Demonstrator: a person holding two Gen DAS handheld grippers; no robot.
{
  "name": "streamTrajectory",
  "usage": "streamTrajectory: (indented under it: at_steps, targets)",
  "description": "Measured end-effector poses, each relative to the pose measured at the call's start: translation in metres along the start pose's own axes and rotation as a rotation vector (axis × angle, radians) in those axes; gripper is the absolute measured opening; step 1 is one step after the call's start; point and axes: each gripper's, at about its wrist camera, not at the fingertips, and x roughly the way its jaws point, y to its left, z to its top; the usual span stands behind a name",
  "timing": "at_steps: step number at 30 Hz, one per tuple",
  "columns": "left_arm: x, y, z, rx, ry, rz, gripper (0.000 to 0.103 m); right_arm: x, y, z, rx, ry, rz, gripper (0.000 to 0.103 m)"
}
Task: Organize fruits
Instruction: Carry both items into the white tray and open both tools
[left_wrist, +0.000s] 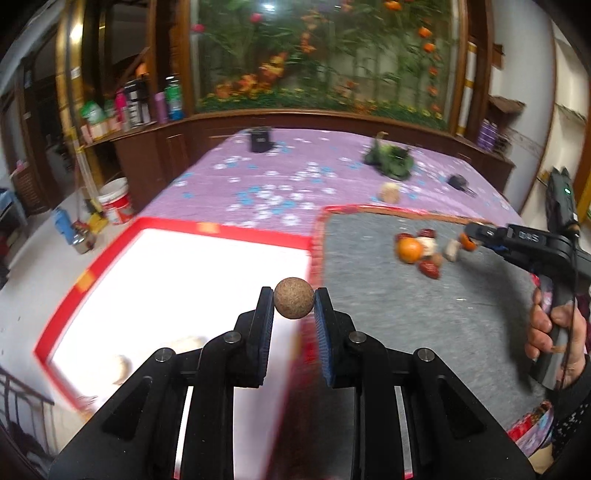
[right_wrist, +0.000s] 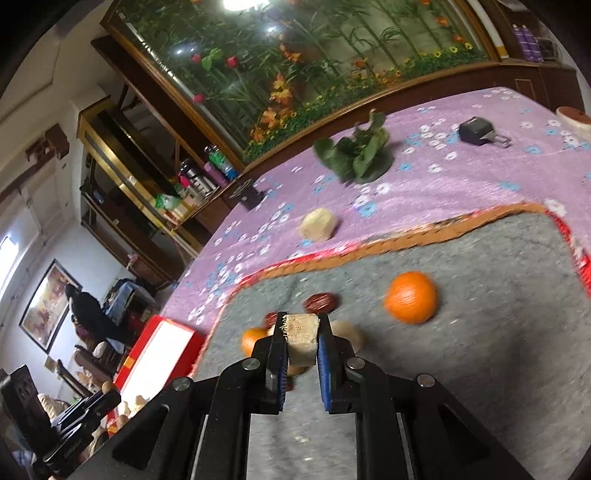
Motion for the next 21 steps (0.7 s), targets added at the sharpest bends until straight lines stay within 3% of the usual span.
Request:
streamTrajectory:
  at_steps: [5,11,21]
  targets:
    - [-0.007,0.045,-0.007,-0.081,-0.01,0.08,0.021,0.021,0.052,-0.014,-0.062,0.075,0.11,0.013]
    - [-0.006,0.076,-0.017,-0.131,0.002,0.113,0.021,0.061,0.128,-0.039,-0.172,0.176,0.23,0.013]
    - [0.003,0.094,-0.028,-0.13,0.023,0.167,0.021,0.111,0.194,-0.074,-0.313,0.261,0.26,0.013]
